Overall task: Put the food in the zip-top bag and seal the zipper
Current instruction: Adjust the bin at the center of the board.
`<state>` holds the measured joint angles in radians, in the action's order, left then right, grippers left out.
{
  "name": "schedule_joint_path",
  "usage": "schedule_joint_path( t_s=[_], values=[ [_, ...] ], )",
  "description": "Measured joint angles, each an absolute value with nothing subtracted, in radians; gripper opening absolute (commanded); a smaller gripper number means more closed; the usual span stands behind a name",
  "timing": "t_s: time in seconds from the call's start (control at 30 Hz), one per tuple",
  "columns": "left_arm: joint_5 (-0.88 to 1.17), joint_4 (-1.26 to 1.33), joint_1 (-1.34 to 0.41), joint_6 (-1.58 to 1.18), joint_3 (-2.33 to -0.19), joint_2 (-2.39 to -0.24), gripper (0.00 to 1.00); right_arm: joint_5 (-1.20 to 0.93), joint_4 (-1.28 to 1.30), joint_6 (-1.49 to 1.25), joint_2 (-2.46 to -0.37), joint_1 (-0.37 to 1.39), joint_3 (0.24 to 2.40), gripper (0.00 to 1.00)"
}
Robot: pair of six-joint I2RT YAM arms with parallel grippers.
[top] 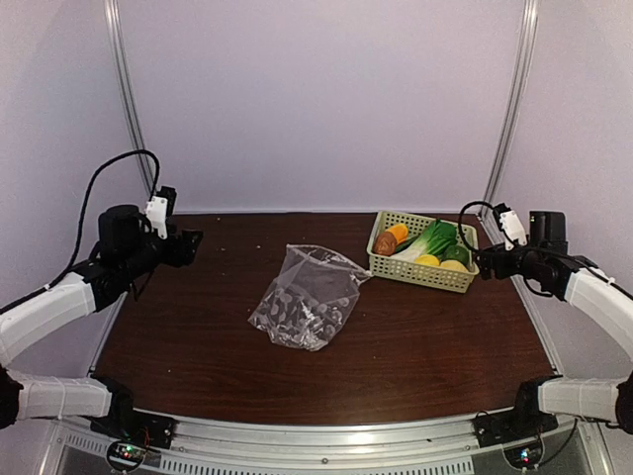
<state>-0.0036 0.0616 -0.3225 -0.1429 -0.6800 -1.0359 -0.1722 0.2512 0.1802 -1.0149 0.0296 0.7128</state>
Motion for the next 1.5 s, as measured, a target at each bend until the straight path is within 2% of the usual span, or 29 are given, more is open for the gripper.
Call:
schedule_joint_path(
  t_s=[0.2,0.4,0.6,0.73,0.8,1.0,1.1,1.27,1.5],
  values=[
    [0.025,0.029,-0.405,-0.153,-0.759,-1.143,0.72,-0.155,0.234,0.213,-0.992,0.035,0.692,1.0],
    [0.017,-0.052,-0.609,-0.17,-1.039,-1.316,0.72,-0.171,0.225,0.274,-0.958,0.035,0.653,1.0],
    [0.117,-0.021,-0.645,-0.247,-1.145,-1.464,0.62,-0.193,0.265,0.347,-0.942,0.035,0.68,1.0],
    [0.139,-0.085,-0.645,-0.276,-1.145,-1.501,0.63,-0.224,0.344,0.42,-0.997,0.036,0.799,0.88],
    [0.147,-0.105,-0.645,-0.283,-1.142,-1.491,0.66,-0.25,0.382,0.462,-1.037,0.039,0.865,0.75],
    [0.141,-0.115,-0.645,-0.287,-1.118,-1.433,0.69,-0.326,0.461,0.584,-1.216,0.049,1.015,0.49],
    [0.13,-0.129,-0.645,-0.281,-1.118,-1.435,0.69,-0.342,0.481,0.621,-1.339,0.055,1.06,0.46],
    [0.123,-0.138,-0.645,-0.262,-1.118,-1.469,0.69,-0.342,0.495,0.628,-1.531,0.062,1.113,0.48],
    [0.136,-0.143,-0.638,-0.247,-1.119,-1.55,0.69,-0.343,0.54,0.643,-1.638,0.066,1.135,0.37]
  ],
)
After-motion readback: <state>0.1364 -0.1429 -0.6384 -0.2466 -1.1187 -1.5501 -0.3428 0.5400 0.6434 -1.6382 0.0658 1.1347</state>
